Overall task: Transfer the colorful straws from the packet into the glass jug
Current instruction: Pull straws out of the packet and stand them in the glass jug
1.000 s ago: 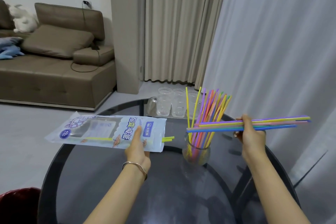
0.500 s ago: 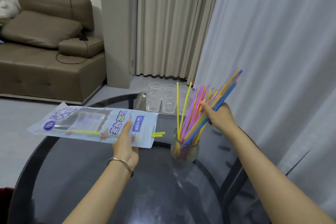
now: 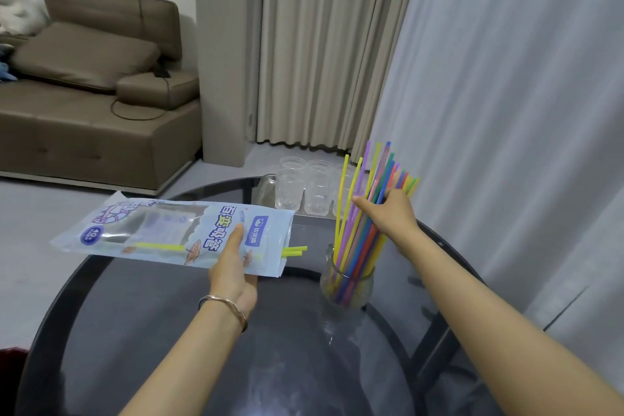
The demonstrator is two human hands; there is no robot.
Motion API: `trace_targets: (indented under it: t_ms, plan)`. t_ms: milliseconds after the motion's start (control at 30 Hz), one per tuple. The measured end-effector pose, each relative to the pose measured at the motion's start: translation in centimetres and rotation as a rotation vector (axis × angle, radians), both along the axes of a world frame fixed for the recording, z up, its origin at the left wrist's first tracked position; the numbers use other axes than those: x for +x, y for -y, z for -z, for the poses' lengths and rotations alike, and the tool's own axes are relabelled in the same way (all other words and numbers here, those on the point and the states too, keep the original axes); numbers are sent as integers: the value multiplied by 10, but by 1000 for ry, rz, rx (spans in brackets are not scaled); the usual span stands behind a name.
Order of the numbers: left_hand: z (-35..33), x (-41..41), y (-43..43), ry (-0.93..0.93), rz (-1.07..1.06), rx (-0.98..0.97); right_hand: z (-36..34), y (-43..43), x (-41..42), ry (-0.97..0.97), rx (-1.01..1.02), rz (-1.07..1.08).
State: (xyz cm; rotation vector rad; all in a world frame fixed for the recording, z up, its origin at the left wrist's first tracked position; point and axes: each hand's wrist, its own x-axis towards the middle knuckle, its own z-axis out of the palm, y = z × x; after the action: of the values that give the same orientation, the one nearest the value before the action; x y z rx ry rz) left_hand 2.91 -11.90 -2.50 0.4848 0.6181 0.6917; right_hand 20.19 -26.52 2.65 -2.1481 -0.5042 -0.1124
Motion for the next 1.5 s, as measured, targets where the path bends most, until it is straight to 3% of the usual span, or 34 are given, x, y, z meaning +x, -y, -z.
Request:
trace_targets:
  t_ms: [433, 533, 767, 833, 900, 1033, 1067, 1233, 1500]
  plan:
    - [-1, -1, 5, 18, 8, 22, 4, -7, -1, 38, -101, -8]
    - [-4, -2, 7, 26, 13, 23, 0, 0, -4, 108, 20, 55]
    - [-9, -6, 16, 32, 47, 61, -2, 18, -42, -39, 412, 148]
    - [-9, -9, 21, 15, 59, 81, 8, 18, -64, -163, 574, 142]
    - [-9, -11, 27, -18, 47, 132, 26, 10, -92, -404, 726, 105]
    - [-9, -13, 37, -141, 27, 434, 63, -5, -134, -1220, 1141, 14]
    - [-10, -15, 38, -156, 37, 533, 67, -5, -140, -1344, 1203, -3]
    - [-18, -25, 41, -127, 248, 852, 77, -10, -159, -1436, 1345, -84]
    - [-33, -38, 20, -92, 240, 813, 77, -12, -175, -1463, 1256, -13]
